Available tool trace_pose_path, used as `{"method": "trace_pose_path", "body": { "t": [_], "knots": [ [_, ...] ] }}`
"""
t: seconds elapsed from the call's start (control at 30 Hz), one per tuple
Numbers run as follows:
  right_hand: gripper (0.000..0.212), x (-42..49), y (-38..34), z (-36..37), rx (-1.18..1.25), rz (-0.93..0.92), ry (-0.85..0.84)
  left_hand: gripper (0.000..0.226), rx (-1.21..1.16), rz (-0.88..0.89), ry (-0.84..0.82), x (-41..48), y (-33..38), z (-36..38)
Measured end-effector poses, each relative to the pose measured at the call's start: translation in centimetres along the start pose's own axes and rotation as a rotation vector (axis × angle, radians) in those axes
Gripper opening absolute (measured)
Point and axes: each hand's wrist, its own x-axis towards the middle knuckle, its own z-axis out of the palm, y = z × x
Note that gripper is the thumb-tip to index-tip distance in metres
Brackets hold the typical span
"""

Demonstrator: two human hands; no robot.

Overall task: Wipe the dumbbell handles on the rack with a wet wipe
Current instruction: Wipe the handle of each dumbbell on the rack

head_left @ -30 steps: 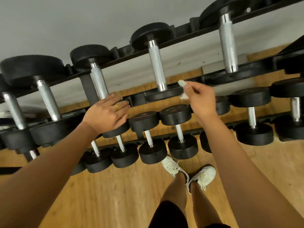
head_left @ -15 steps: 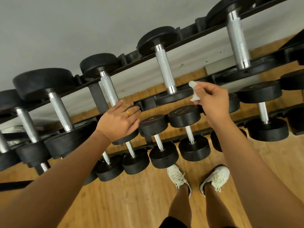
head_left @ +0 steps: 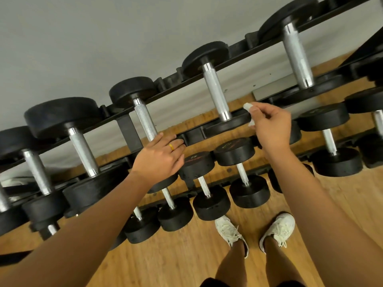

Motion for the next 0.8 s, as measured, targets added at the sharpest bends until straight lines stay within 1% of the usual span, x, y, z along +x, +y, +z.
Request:
{"method": "trace_pose_path", "body": {
  "t": [0.07, 0.17, 0.2, 0.3, 0.33, 0.4, 0.47, 0.5, 0.53, 0.6, 0.63, 0.67, 0.77, 0.8],
  "knots": [
    [0.021, -1.2, -0.5, 0.6, -0.105, -0.123, -0.002, 0.032, 0.001, 0.008, 0.01, -0.1, 0.0, -0.1],
    [0.022, -3.1, -0.7, 1.1, -0.266, -0.34, -0.051, 0.032, 0.002, 0.014, 0.03, 0.0, -0.1, -0.2],
    [0.022, -3.0, -0.6, 1.0, -0.28, -0.358, -0.047, 0.032, 0.005, 0.011, 0.031, 0.1, -0.1, -0.3],
    [0.023, -2.1, -0.6, 0.3, -0.237, -0.273, 0.01, 0.035, 0.004, 0.006, 0.029, 0.1, 0.0, -0.2],
    [0.023, -2.2, -0.6, 0.2, -0.243, -0.284, 0.014, 0.035, -0.003, 0.007, 0.027, 0.1, 0.0, -0.1],
    [0.024, -2.8, -0.4, 0.5, -0.303, -0.401, -0.041, 0.036, -0.01, 0.007, 0.024, 0.1, 0.0, -0.1],
    [0.024, -3.3, 0.0, 0.7, -0.381, -0.551, -0.137, 0.036, -0.004, 0.006, 0.025, 0.1, -0.1, -0.1],
    [0.025, -3.1, 0.1, 0.5, -0.412, -0.585, -0.157, 0.036, 0.002, 0.005, 0.029, 0.0, 0.0, -0.2],
    [0.025, -2.8, 0.1, 0.4, -0.423, -0.575, -0.14, 0.036, 0.005, 0.003, 0.033, 0.0, 0.0, -0.1],
    [0.023, -2.3, -0.2, 0.1, -0.382, -0.476, -0.06, 0.036, 0.006, -0.001, 0.037, 0.1, 0.1, -0.1],
    [0.023, -2.4, -0.3, 0.1, -0.377, -0.466, -0.046, 0.036, 0.003, -0.002, 0.036, 0.0, 0.1, -0.1],
    [0.022, -2.8, -0.5, 0.4, -0.408, -0.5, -0.062, 0.036, 0.0, -0.004, 0.037, 0.0, 0.0, 0.0],
    [0.023, -3.8, 0.0, 0.9, -0.514, -0.734, -0.201, 0.036, -0.004, -0.012, 0.046, 0.0, 0.0, 0.0],
    [0.023, -3.7, 0.0, 0.9, -0.527, -0.747, -0.198, 0.036, -0.007, -0.013, 0.047, 0.0, 0.0, 0.0]
  ]
}}
